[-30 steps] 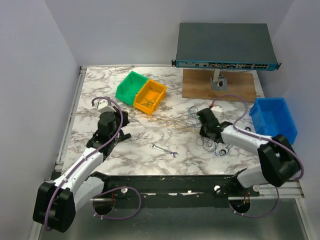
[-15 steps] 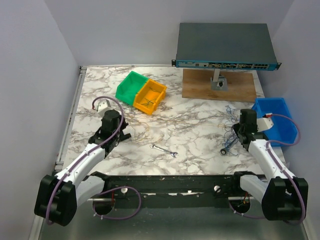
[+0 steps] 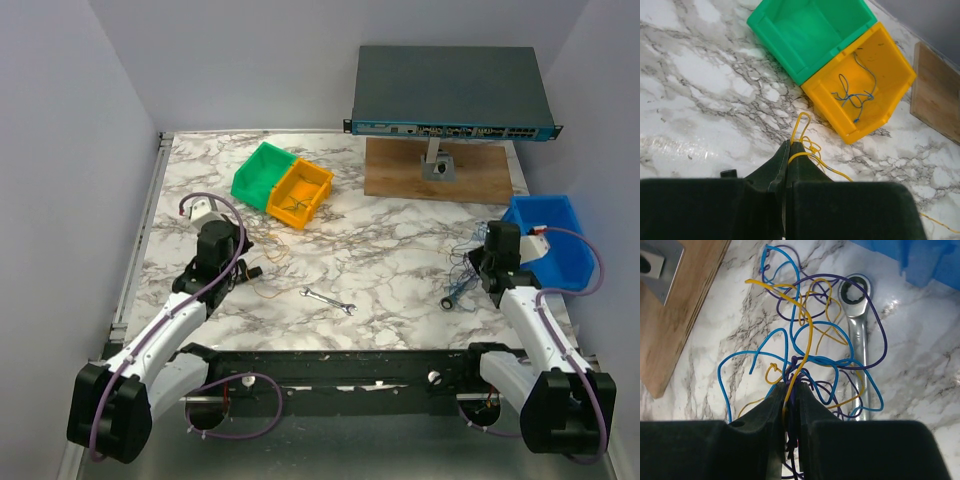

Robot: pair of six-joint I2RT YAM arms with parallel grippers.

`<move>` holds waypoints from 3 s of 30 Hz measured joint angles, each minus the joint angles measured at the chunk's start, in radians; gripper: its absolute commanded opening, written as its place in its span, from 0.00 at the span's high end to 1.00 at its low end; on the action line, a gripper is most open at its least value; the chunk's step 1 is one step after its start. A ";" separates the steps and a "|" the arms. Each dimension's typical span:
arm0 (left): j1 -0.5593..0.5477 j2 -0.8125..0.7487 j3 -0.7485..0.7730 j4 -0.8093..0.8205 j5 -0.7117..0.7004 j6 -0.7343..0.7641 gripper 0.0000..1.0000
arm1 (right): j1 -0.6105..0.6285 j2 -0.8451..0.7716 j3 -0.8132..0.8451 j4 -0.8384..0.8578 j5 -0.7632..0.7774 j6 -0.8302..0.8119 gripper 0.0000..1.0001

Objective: Untangle the cables

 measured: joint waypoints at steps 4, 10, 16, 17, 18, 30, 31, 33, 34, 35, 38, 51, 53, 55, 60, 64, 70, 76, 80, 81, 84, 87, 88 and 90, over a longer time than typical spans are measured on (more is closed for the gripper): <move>0.003 -0.002 0.000 0.063 0.070 0.083 1.00 | -0.007 -0.002 0.000 0.050 -0.099 -0.137 0.72; 0.001 -0.010 0.053 0.023 0.116 0.141 0.60 | -0.007 -0.022 0.034 0.073 -0.213 -0.259 0.00; -0.002 0.000 0.151 -0.049 0.172 0.160 0.51 | 0.002 -0.044 0.069 0.146 -0.504 -0.403 0.03; -0.002 0.007 0.160 -0.057 0.181 0.160 0.51 | 0.019 -0.033 0.077 0.154 -0.549 -0.423 0.03; -0.002 0.016 0.170 -0.067 0.190 0.161 0.51 | 0.052 -0.018 0.087 0.165 -0.581 -0.443 0.04; 0.003 0.053 0.206 -0.249 0.232 0.134 0.13 | 0.636 0.332 0.285 0.287 -0.645 -0.636 0.14; 0.008 0.053 0.206 -0.267 0.237 0.129 0.13 | 0.664 0.375 0.308 0.288 -0.631 -0.648 0.14; 0.023 0.053 0.206 -0.295 0.252 0.116 0.13 | 0.721 0.462 0.359 0.290 -0.597 -0.668 0.15; 0.035 0.055 0.206 -0.310 0.262 0.108 0.13 | 0.748 0.506 0.385 0.292 -0.581 -0.678 0.16; 0.041 0.056 0.206 -0.316 0.267 0.105 0.13 | 0.772 0.550 0.411 0.293 -0.564 -0.685 0.18; 0.065 0.055 0.195 -0.319 0.282 0.087 0.13 | 0.832 0.681 0.498 0.290 -0.513 -0.702 0.23; 0.087 0.005 0.108 -0.291 0.293 0.069 0.15 | 0.886 1.017 0.734 0.274 -0.306 -0.655 0.99; 0.089 0.010 0.108 -0.285 0.293 0.073 0.15 | 0.888 1.022 0.729 0.270 -0.274 -0.634 0.99; 0.089 0.030 0.108 -0.275 0.293 0.080 0.15 | 0.890 0.991 0.690 0.285 -0.236 -0.623 0.99; 0.089 0.163 0.165 -0.300 0.293 0.106 0.14 | 0.890 0.797 0.549 0.302 -0.166 -0.612 0.99; 0.087 0.296 0.273 -0.353 0.293 0.138 0.12 | 0.890 0.602 0.472 0.315 -0.079 -0.591 0.99; 0.042 0.456 0.441 -0.464 0.238 0.205 0.06 | 0.853 0.369 0.288 0.354 0.077 -0.549 0.99; -0.041 0.637 0.599 -0.587 0.185 0.271 0.01 | 0.785 0.223 0.098 0.365 0.148 -0.496 0.99; -0.059 0.708 0.633 -0.643 0.186 0.296 0.09 | 0.783 0.160 0.029 0.395 0.174 -0.469 0.99; -0.059 0.726 0.644 -0.655 0.186 0.304 0.12 | 0.783 0.149 0.017 0.404 0.179 -0.463 0.99; -0.056 0.776 0.672 -0.678 0.193 0.321 0.20 | 0.783 0.117 -0.017 0.430 0.193 -0.450 0.99; -0.049 0.834 0.706 -0.696 0.208 0.338 0.32 | 0.783 0.082 -0.046 0.447 0.205 -0.440 0.99; -0.044 0.846 0.715 -0.702 0.213 0.342 0.34 | 0.782 0.073 -0.053 0.454 0.208 -0.439 0.99; -0.033 0.866 0.735 -0.715 0.236 0.353 0.41 | 0.782 0.055 -0.063 0.465 0.215 -0.438 0.99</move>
